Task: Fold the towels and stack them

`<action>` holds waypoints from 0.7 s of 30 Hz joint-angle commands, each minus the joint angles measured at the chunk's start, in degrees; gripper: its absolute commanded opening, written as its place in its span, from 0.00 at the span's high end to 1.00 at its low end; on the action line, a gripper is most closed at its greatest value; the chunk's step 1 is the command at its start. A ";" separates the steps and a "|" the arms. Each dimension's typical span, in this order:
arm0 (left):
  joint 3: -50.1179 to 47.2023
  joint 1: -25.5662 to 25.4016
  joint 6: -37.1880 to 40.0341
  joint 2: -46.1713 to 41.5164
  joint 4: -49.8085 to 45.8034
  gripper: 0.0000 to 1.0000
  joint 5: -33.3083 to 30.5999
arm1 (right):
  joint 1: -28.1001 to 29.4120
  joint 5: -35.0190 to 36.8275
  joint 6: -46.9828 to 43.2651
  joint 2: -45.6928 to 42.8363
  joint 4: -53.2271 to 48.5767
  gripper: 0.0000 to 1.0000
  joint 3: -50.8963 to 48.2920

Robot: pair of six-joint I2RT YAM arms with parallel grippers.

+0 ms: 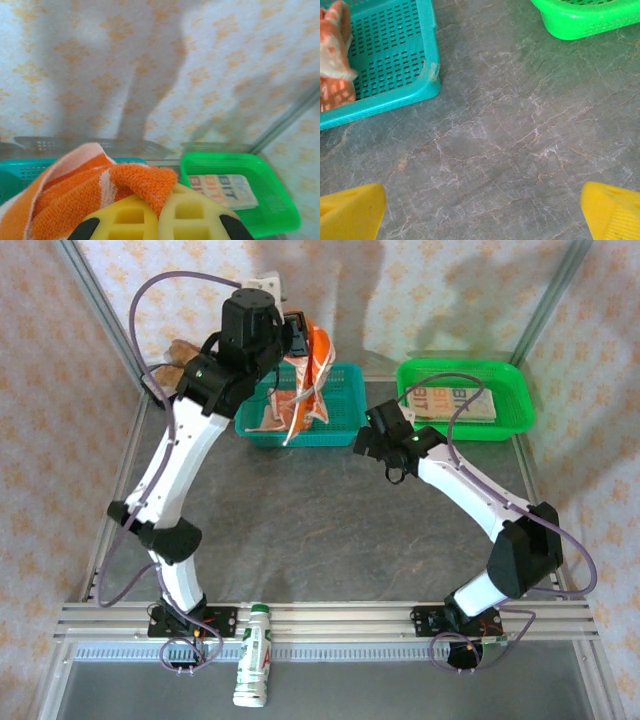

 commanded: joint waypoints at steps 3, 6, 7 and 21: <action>-6.64 -6.70 -0.52 -9.08 0.62 1.00 -6.06 | 0.24 4.53 -0.55 -4.09 1.13 0.01 -0.55; -12.33 -10.79 -1.44 -14.09 1.17 1.00 -8.83 | 0.29 7.07 0.14 -6.34 0.45 0.01 -1.75; -14.25 -12.10 -1.92 -15.56 1.30 1.00 -9.36 | 0.22 7.98 0.52 -7.41 0.38 0.01 -2.51; -39.24 -19.03 -10.66 -20.13 6.46 1.00 -10.93 | 0.25 9.33 4.29 -17.94 -0.89 0.01 -12.48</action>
